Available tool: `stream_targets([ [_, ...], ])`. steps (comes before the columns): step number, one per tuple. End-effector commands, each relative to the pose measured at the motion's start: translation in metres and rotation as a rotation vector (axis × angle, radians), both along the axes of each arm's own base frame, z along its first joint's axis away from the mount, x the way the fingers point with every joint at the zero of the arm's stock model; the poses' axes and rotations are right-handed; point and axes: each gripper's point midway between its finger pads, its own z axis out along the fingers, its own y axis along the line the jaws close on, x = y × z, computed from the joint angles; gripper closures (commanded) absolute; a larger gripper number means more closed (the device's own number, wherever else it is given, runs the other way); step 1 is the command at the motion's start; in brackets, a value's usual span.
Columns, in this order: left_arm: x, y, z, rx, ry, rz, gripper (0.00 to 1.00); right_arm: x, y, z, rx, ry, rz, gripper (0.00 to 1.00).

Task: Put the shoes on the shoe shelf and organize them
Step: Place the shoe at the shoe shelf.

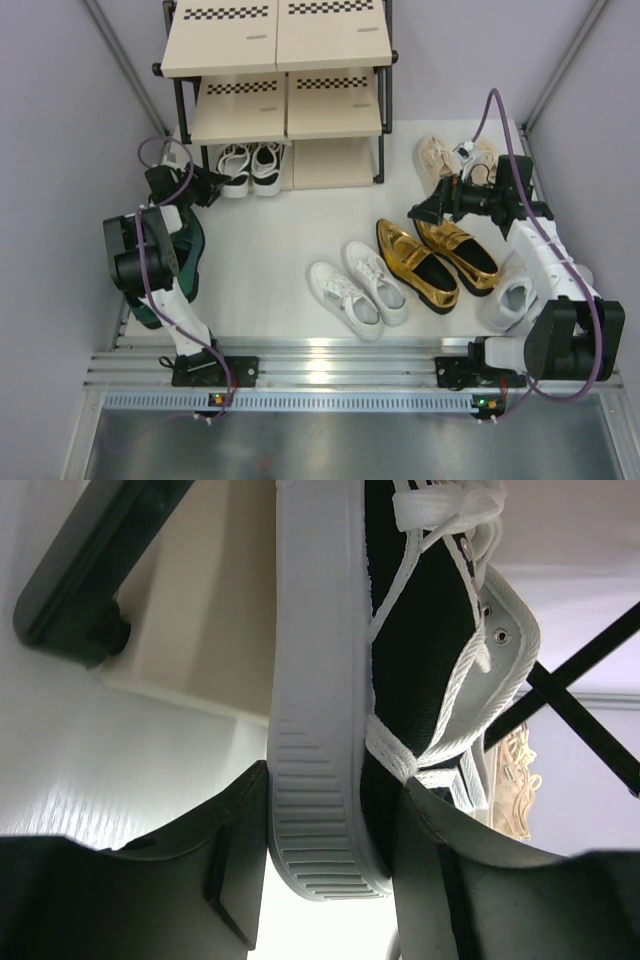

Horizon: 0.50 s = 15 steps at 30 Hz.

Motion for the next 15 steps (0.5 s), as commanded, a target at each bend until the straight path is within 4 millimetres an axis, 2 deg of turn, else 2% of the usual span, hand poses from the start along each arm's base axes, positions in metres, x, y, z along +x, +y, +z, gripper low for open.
stream_targets([
  [1, 0.031, 0.0, 0.039, 0.077, -0.188, -0.023, 1.0, 0.006, -0.003, 0.026, -0.008, -0.104, 0.008, 0.01],
  [4, 0.037, 0.0, 0.037, 0.066, -0.196, -0.026, 1.0, 0.004, -0.003, 0.027, -0.007, -0.105, 0.01, 0.0],
  [10, 0.042, 0.0, 0.049, 0.07, -0.273, -0.034, 1.0, 0.003, -0.007, 0.024, -0.007, -0.099, -0.001, 0.01],
  [15, 0.051, 0.0, 0.04, 0.053, -0.258, -0.042, 1.0, 0.003, -0.007, 0.024, -0.004, -0.097, -0.001, 0.01],
])
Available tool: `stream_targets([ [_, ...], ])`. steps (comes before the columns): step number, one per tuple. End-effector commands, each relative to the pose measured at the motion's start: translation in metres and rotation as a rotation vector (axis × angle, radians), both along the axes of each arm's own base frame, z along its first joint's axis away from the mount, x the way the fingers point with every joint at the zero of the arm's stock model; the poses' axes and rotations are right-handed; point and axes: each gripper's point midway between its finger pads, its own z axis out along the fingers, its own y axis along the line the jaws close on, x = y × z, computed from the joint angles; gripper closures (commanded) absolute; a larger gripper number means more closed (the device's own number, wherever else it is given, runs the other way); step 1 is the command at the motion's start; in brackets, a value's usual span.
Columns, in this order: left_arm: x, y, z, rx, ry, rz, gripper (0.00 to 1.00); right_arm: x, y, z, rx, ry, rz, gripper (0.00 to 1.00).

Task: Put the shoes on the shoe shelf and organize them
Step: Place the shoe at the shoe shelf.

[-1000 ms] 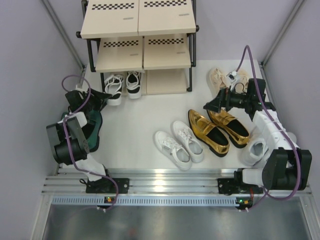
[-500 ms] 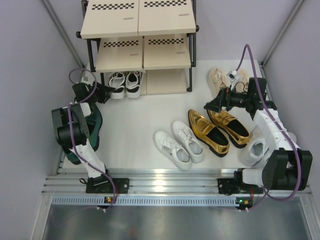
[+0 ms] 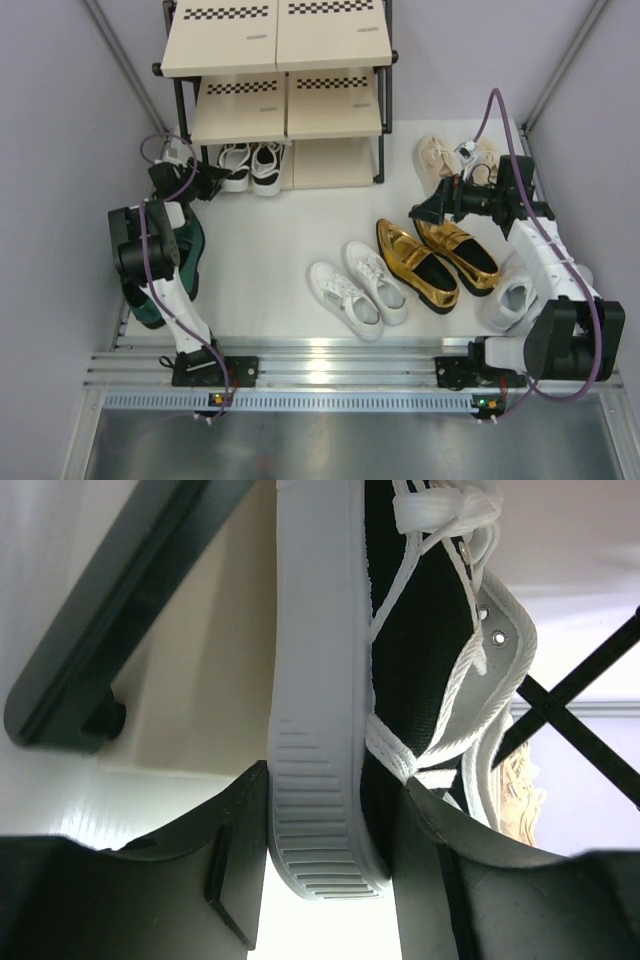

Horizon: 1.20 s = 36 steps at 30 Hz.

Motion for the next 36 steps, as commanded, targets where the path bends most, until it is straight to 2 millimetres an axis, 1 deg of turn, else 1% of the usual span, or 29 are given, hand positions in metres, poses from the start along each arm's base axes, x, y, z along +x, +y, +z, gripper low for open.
stream_targets([
  [1, 0.022, -0.003, 0.044, 0.026, -0.186, -0.044, 1.0, 0.004, -0.005, 0.025, -0.004, -0.1, 0.002, 0.01],
  [4, 0.018, -0.005, 0.032, 0.006, -0.156, -0.052, 1.0, 0.005, -0.005, 0.025, -0.005, -0.105, 0.002, 0.01],
  [5, 0.017, -0.005, 0.032, 0.007, -0.154, -0.048, 1.0, 0.005, -0.005, 0.025, -0.004, -0.102, 0.002, 0.01],
  [8, 0.008, -0.009, 0.022, -0.005, -0.125, -0.053, 1.0, 0.005, -0.006, 0.024, -0.003, -0.099, -0.002, 0.01],
  [16, 0.0, -0.016, 0.018, -0.018, -0.105, -0.053, 1.0, 0.005, -0.005, 0.025, 0.006, -0.097, -0.003, 0.01],
  [22, -0.003, -0.019, 0.012, -0.042, -0.078, -0.045, 1.0, 0.003, -0.005, 0.025, 0.009, -0.098, -0.003, 0.01],
  [25, -0.006, -0.02, 0.01, -0.052, -0.067, -0.043, 0.98, 0.003, -0.005, 0.026, 0.009, -0.103, -0.003, 0.01],
  [27, -0.009, -0.021, 0.007, -0.055, -0.058, -0.041, 0.91, 0.003, -0.005, 0.026, 0.009, -0.101, -0.003, 0.0],
  [31, -0.009, -0.021, 0.014, -0.056, -0.07, -0.038, 0.75, 0.002, -0.004, 0.026, 0.01, -0.103, 0.0, 0.01],
  [32, -0.009, -0.021, 0.016, -0.056, -0.071, -0.035, 0.58, 0.002, -0.004, 0.026, 0.011, -0.104, 0.001, 0.01],
  [33, -0.009, -0.02, 0.018, -0.051, -0.075, -0.031, 0.5, 0.001, -0.004, 0.025, 0.012, -0.1, 0.0, 0.01],
  [36, -0.007, -0.016, 0.024, -0.024, -0.073, -0.024, 0.36, 0.0, -0.004, 0.027, 0.012, -0.107, 0.002, 0.01],
])
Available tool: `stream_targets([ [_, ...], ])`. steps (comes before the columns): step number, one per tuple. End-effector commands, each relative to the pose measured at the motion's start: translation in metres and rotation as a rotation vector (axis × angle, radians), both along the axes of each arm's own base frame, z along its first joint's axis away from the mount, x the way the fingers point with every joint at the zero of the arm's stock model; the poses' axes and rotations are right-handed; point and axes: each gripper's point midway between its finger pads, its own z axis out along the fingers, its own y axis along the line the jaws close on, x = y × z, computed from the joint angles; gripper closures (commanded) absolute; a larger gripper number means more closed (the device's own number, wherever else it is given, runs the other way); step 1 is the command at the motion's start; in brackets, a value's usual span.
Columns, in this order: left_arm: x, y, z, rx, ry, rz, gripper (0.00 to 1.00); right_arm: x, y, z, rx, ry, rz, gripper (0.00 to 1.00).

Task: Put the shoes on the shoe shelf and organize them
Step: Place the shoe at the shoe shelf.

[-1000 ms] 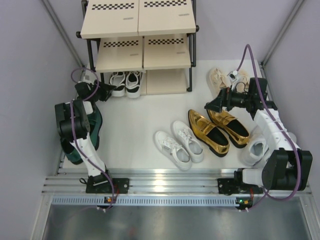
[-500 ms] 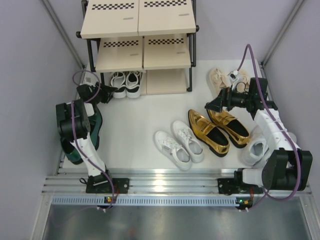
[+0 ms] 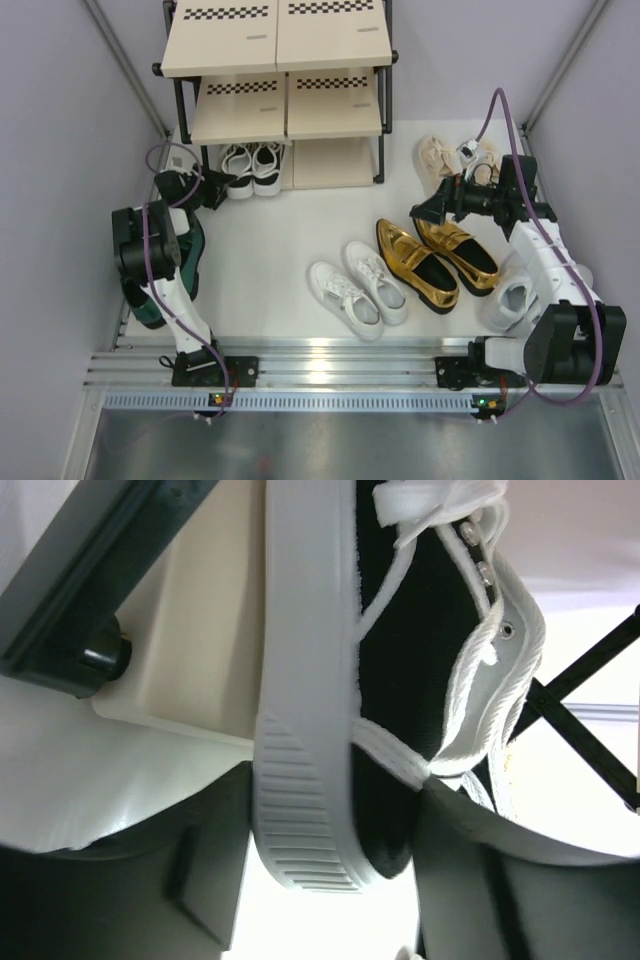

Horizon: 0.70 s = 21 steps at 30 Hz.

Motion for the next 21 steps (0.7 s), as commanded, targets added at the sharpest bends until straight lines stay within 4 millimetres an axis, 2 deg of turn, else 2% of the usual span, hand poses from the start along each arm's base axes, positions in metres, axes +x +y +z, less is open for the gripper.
stream_targets([
  [1, 0.004, -0.003, 0.047, 0.045, -0.107, -0.026, 0.33, 0.001, -0.003, 0.021, 0.008, -0.092, 0.007, 0.0],
  [2, 0.004, 0.0, 0.049, 0.05, -0.106, -0.023, 0.32, 0.001, -0.003, 0.022, 0.008, -0.095, 0.009, 0.01],
  [3, 0.004, 0.002, 0.049, 0.054, -0.103, -0.017, 0.23, 0.0, -0.003, 0.022, 0.008, -0.098, 0.009, 0.01],
  [6, 0.003, 0.011, 0.058, 0.087, -0.097, 0.001, 0.2, -0.002, -0.002, 0.022, 0.009, -0.1, 0.01, 0.01],
  [8, -0.001, 0.012, 0.056, 0.105, -0.081, -0.005, 0.2, -0.003, -0.002, 0.022, 0.009, -0.098, 0.01, 0.0],
  [9, -0.003, 0.012, 0.062, 0.114, -0.092, -0.01, 0.19, -0.004, -0.002, 0.023, 0.009, -0.104, 0.013, 0.01],
  [10, -0.005, 0.012, 0.062, 0.119, -0.088, -0.014, 0.16, -0.004, -0.002, 0.023, 0.009, -0.105, 0.013, 0.01],
  [11, -0.008, 0.014, 0.06, 0.133, -0.073, -0.015, 0.03, -0.005, -0.002, 0.023, 0.008, -0.106, 0.014, 0.01],
  [12, -0.01, 0.015, 0.067, 0.145, -0.086, -0.016, 0.02, -0.005, -0.002, 0.023, 0.008, -0.108, 0.016, 0.01],
  [17, -0.019, 0.019, 0.07, 0.191, -0.065, -0.024, 0.02, -0.007, -0.001, 0.023, 0.009, -0.11, 0.02, 0.01],
  [21, -0.037, 0.023, 0.074, 0.236, -0.029, -0.018, 0.02, -0.012, -0.002, 0.021, -0.031, -0.144, 0.059, 0.01],
])
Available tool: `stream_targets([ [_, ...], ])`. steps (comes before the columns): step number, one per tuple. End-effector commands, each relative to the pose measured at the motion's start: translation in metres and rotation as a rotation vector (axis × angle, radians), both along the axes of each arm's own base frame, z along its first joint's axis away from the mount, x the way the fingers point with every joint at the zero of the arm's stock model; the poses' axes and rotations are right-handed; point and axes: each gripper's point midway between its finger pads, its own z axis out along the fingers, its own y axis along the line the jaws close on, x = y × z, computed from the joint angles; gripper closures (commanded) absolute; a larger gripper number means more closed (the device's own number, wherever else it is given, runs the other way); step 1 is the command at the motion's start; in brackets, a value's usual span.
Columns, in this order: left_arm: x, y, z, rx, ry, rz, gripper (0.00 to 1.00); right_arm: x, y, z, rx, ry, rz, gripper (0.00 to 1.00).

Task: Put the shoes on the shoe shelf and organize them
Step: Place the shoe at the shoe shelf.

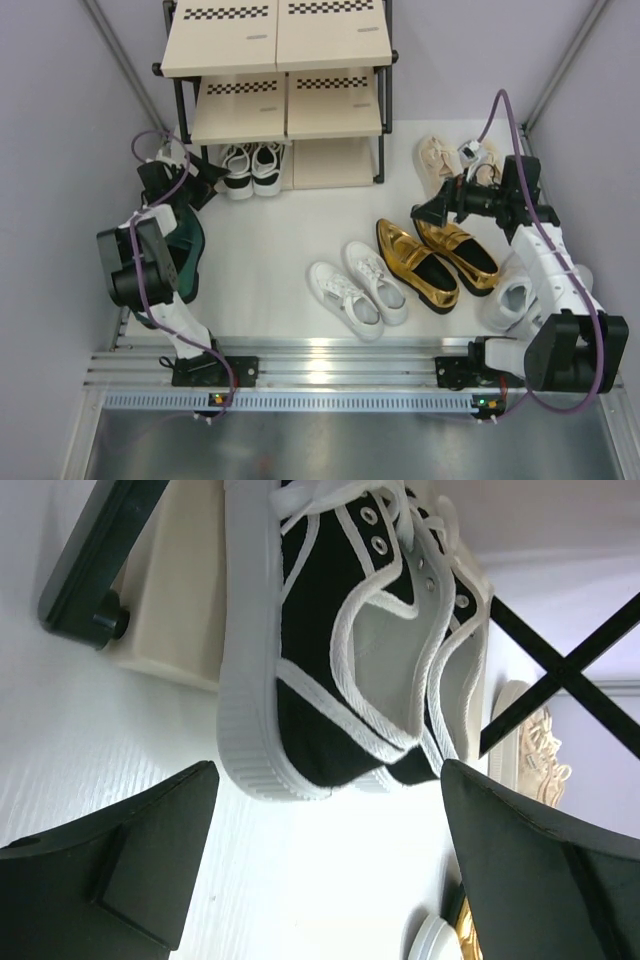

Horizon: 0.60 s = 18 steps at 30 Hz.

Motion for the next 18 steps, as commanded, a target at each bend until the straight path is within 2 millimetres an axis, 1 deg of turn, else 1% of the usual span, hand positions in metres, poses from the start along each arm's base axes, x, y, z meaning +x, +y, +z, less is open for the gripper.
stream_targets([
  [1, -0.015, 0.009, 0.03, 0.116, -0.045, -0.009, 0.02, -0.009, -0.002, 0.01, -0.047, -0.105, 0.066, 0.01],
  [2, -0.021, 0.01, 0.031, 0.136, -0.032, -0.004, 0.02, -0.013, 0.003, 0.017, -0.07, -0.137, 0.106, 0.0],
  [3, -0.03, 0.013, 0.049, 0.176, -0.057, 0.019, 0.02, -0.014, 0.004, 0.013, -0.13, -0.211, 0.167, 0.01],
  [4, -0.046, 0.012, 0.04, 0.198, -0.013, 0.021, 0.02, -0.033, 0.008, 0.002, -0.155, -0.134, 0.221, 0.01],
  [5, -0.054, 0.011, 0.045, 0.217, -0.016, 0.028, 0.02, -0.043, 0.022, 0.007, -0.194, -0.176, 0.314, 0.01],
  [6, -0.068, 0.009, 0.067, 0.245, -0.055, 0.04, 0.02, -0.046, 0.023, -0.008, -0.282, -0.203, 0.377, 0.01],
  [7, -0.081, 0.012, 0.064, 0.263, -0.015, 0.075, 0.02, -0.059, 0.027, -0.016, -0.316, -0.173, 0.432, 0.01],
  [8, -0.093, 0.011, 0.061, 0.262, 0.005, 0.097, 0.02, -0.073, 0.041, -0.021, -0.35, -0.193, 0.523, 0.01],
  [9, -0.106, 0.011, 0.077, 0.269, -0.02, 0.134, 0.02, -0.073, 0.041, -0.033, -0.428, -0.211, 0.556, 0.01],
  [10, -0.114, 0.014, 0.078, 0.268, -0.009, 0.177, 0.02, -0.077, 0.045, -0.039, -0.465, -0.215, 0.581, 0.0],
  [11, -0.129, 0.011, 0.064, 0.208, 0.057, 0.218, 0.02, -0.086, 0.056, -0.047, -0.494, -0.231, 0.632, 0.01],
  [12, -0.14, 0.007, 0.075, 0.19, 0.03, 0.242, 0.02, -0.084, 0.055, -0.054, -0.55, -0.225, 0.62, 0.01],
  [13, -0.146, 0.003, 0.076, 0.146, 0.033, 0.258, 0.02, -0.082, 0.057, -0.058, -0.573, -0.224, 0.617, 0.01],
  [14, -0.159, -0.014, 0.079, 0.102, 0.0, 0.196, 0.02, -0.084, 0.062, -0.064, -0.593, -0.227, 0.629, 0.01],
  [16, -0.171, -0.031, 0.082, 0.014, -0.008, 0.161, 0.03, -0.082, 0.059, -0.073, -0.643, -0.217, 0.614, 0.02],
  [17, -0.18, -0.043, 0.083, -0.03, -0.002, 0.12, 0.07, -0.086, 0.057, -0.08, -0.66, -0.208, 0.622, 0.02],
  [18, -0.19, -0.05, 0.083, -0.052, -0.009, 0.105, 0.1, -0.087, 0.055, -0.085, -0.684, -0.21, 0.627, 0.03],
])
